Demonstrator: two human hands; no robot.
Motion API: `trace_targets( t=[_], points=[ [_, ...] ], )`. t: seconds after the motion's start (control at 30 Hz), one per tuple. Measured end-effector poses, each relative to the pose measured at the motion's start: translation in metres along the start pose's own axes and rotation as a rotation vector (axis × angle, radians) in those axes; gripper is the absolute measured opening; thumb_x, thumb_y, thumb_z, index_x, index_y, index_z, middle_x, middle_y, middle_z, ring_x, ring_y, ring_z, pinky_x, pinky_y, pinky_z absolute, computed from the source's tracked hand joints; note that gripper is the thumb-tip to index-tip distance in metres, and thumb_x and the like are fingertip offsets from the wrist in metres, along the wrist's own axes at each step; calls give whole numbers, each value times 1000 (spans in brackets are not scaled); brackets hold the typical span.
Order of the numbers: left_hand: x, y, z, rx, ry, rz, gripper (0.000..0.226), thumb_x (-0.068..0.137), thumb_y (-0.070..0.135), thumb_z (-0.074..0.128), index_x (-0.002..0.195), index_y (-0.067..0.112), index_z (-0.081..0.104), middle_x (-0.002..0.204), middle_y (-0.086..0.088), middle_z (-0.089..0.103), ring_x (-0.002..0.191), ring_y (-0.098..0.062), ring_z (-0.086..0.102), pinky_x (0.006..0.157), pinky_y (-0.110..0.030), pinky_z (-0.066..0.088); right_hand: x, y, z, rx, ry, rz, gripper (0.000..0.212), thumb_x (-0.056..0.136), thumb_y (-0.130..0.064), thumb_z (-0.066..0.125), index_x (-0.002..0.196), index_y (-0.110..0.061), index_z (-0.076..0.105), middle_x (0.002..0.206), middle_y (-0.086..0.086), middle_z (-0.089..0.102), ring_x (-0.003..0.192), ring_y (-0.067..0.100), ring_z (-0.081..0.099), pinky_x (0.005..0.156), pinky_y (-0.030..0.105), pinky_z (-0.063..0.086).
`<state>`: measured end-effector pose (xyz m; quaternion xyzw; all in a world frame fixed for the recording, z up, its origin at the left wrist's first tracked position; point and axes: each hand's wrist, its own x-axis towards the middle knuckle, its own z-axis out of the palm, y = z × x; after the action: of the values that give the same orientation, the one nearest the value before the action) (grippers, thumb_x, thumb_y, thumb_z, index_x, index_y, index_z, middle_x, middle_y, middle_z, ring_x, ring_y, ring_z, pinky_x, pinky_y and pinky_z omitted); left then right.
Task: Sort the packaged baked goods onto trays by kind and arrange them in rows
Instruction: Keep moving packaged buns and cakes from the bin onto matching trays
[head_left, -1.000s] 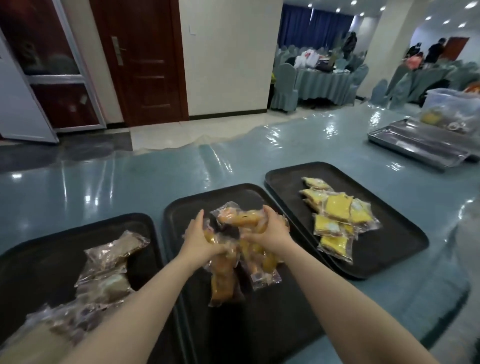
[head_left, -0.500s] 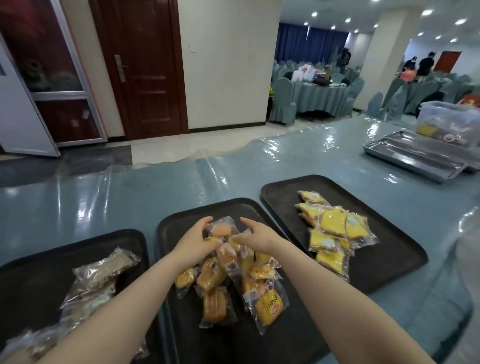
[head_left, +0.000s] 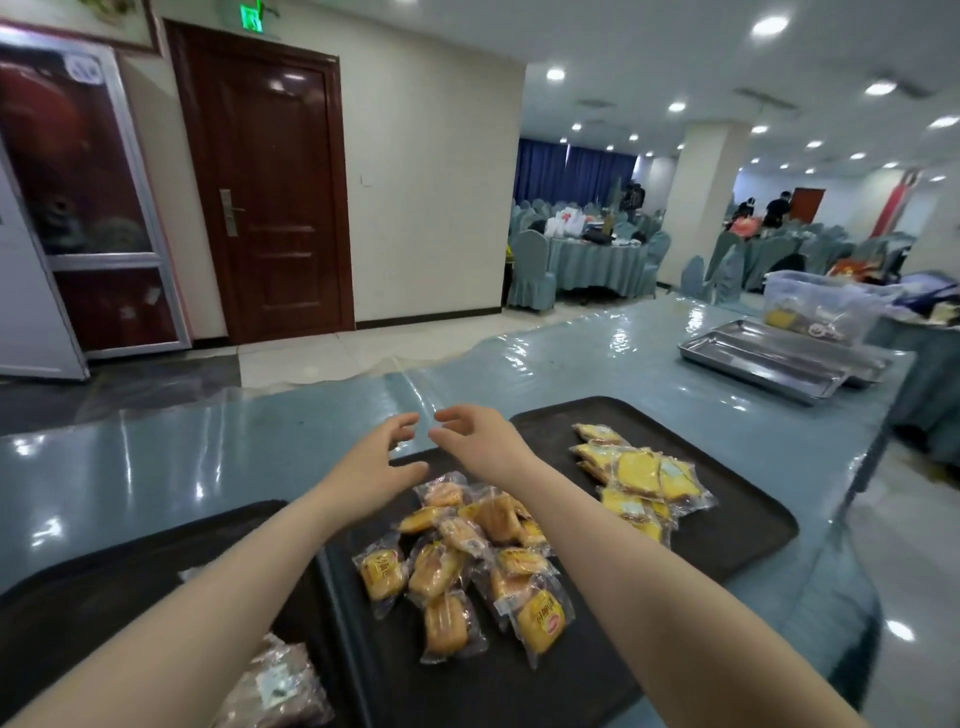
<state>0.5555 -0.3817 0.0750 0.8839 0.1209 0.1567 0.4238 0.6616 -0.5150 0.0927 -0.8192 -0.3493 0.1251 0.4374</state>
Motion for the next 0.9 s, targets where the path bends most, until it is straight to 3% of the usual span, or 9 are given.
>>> trace_targets(
  t=[0.17, 0.3, 0.43, 0.53, 0.63, 0.8, 0.9],
  points=[
    [-48, 8, -63, -65, 33, 101, 62, 85, 15, 68, 138, 24, 38, 137, -2, 49, 119, -10, 45, 92, -21, 35, -39, -75, 20, 123, 93, -52, 38, 91, -34, 59, 126, -20, 58, 122, 1, 63, 106, 10, 57, 84, 21, 42],
    [-98, 5, -121, -97, 52, 162, 62, 83, 11, 70, 136, 24, 40, 132, -2, 52, 114, -13, 50, 97, -29, 40, -76, -137, 54, 194, 183, -82, 31, 91, -30, 60, 121, -20, 61, 115, 1, 66, 94, 5, 58, 72, 14, 43],
    [-152, -10, -180, -73, 61, 190, 63, 83, 18, 70, 137, 29, 39, 128, 7, 52, 113, -9, 51, 94, -26, 40, -106, -190, 99, 220, 210, -100, 30, 90, -32, 61, 119, -23, 62, 114, -2, 66, 99, 8, 60, 85, 25, 50],
    [-188, -25, -222, -77, 94, 170, 62, 84, 17, 69, 137, 29, 39, 132, 5, 52, 117, -12, 51, 97, -29, 42, -115, -222, 141, 266, 163, -105, 28, 90, -31, 62, 117, -25, 63, 112, -3, 67, 99, 8, 61, 90, 30, 50],
    [-215, -42, -261, -58, 131, 140, 63, 84, 16, 69, 138, 28, 39, 132, 5, 51, 118, -11, 51, 95, -25, 40, -111, -252, 183, 245, 93, -144, 28, 89, -30, 62, 117, -25, 63, 110, -4, 67, 98, 6, 62, 88, 28, 50],
    [-246, -83, -322, -45, 231, 63, 64, 83, 12, 70, 138, 25, 40, 133, 1, 53, 120, -15, 52, 101, -35, 42, -93, -298, 250, 258, -22, -216, 22, 89, -29, 63, 111, -27, 64, 101, -10, 65, 92, 1, 60, 81, 21, 49],
    [-271, -111, -351, -40, 290, 13, 62, 83, 13, 69, 136, 28, 41, 131, 3, 53, 118, -13, 51, 99, -34, 43, -92, -318, 292, 249, -114, -258, 23, 91, -26, 62, 114, -24, 63, 108, -5, 66, 95, 4, 60, 83, 21, 48]
  ],
)
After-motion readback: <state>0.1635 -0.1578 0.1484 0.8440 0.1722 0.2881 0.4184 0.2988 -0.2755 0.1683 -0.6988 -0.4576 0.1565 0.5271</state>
